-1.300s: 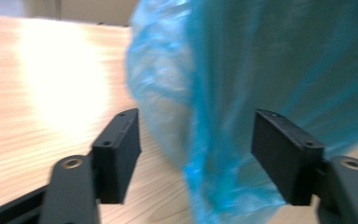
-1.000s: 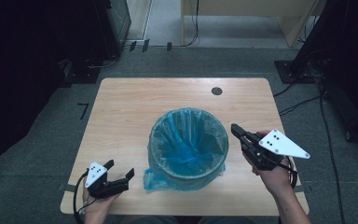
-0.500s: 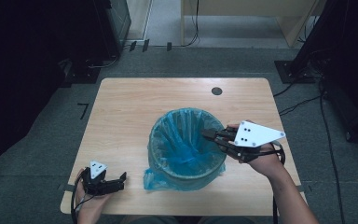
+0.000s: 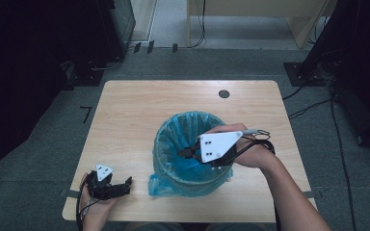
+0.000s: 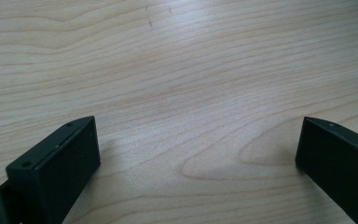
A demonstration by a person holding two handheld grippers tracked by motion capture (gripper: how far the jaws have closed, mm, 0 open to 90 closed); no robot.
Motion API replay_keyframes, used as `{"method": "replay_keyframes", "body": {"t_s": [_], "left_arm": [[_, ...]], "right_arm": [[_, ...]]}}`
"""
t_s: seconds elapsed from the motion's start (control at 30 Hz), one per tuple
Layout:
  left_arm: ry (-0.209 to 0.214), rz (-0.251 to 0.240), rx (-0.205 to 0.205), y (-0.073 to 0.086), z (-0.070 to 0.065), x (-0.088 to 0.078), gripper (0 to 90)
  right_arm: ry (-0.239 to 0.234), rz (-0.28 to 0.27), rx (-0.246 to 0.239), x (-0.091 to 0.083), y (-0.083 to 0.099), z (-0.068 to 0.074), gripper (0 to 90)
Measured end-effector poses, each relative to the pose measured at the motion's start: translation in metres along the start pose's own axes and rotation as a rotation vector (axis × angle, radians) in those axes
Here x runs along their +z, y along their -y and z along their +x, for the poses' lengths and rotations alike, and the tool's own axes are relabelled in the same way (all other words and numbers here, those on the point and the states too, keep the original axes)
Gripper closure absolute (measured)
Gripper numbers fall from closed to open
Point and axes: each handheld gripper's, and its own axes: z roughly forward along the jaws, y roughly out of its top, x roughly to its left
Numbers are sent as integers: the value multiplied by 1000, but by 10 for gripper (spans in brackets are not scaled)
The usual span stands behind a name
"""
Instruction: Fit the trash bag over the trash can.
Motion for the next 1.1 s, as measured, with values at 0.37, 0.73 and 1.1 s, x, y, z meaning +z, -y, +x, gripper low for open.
{"method": "replay_keyframes", "body": {"t_s": [0.37,0.73,1.1], "left_arm": [[-4,0,-5,0,0,0,0],[-7,-1,-9,-1,-1,1,0],[-9,-2,-11,-1,-1,2,0]], "right_arm": [[-174,197,-126,58,0,-2,900],[-371,341,-79,95,24,-4,900],[-407,392,-76,109,31,-6,900]]}}
